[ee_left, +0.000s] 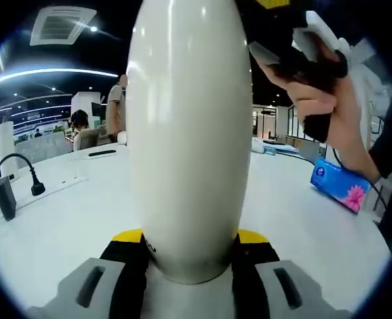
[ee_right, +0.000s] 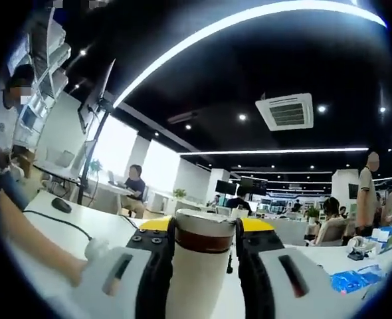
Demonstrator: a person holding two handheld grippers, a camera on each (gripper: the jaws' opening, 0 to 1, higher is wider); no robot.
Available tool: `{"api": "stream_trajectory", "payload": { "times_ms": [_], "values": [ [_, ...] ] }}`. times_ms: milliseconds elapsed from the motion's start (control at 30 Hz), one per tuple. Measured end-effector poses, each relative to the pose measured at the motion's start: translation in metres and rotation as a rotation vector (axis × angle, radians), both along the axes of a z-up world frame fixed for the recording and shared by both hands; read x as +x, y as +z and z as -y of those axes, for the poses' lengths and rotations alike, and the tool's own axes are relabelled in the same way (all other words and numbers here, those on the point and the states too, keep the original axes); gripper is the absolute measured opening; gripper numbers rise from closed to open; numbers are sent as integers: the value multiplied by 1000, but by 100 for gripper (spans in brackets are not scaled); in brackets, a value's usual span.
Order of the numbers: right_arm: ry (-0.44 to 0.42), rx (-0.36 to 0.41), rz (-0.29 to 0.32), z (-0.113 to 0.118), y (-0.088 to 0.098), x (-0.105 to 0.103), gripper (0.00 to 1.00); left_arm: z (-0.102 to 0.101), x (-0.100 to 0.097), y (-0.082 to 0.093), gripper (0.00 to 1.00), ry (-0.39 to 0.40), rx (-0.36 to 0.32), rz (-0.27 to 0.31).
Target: Grasp the water cup twist off the cup lid place the cup lid on the table
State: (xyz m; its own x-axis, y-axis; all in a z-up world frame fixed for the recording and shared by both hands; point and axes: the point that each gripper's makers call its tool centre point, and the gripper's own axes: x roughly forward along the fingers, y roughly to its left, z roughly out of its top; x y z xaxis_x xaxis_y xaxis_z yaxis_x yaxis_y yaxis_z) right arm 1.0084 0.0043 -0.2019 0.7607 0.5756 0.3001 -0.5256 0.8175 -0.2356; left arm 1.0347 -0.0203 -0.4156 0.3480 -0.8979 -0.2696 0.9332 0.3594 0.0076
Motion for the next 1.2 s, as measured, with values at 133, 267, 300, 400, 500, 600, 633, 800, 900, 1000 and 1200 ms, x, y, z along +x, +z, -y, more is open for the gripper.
{"api": "stream_trajectory", "payload": {
  "times_ms": [133,267,300,400,500,600,633,800,900,1000,1200],
  "values": [
    [38,5,1,0,0,1,40,1,-1,0,51,-1,0,0],
    [95,21,-3,0,0,2,40,1,-2,0,51,-2,0,0],
    [109,26,-7,0,-1,3,41,1,-2,0,51,-2,-1,-1],
    [155,35,-11,0,-1,5,41,2,-2,0,51,-4,-1,-1],
    [198,43,-14,0,-1,5,41,2,-2,-1,51,-4,-1,-1],
    [248,65,-30,0,-1,6,41,2,-3,-1,51,-4,0,-1],
    [259,68,-33,0,-1,6,41,2,-2,-1,51,-4,0,-1],
    [355,73,-38,-1,-1,8,41,1,-1,-1,51,-5,0,-2],
    [424,97,-57,-2,-1,8,41,1,-1,-1,51,-5,0,-2],
    [490,122,-79,-1,0,9,41,2,0,-1,51,-6,0,-2],
    [612,143,-99,-2,-1,9,41,2,1,-2,51,-7,0,-2]
  ]
}}
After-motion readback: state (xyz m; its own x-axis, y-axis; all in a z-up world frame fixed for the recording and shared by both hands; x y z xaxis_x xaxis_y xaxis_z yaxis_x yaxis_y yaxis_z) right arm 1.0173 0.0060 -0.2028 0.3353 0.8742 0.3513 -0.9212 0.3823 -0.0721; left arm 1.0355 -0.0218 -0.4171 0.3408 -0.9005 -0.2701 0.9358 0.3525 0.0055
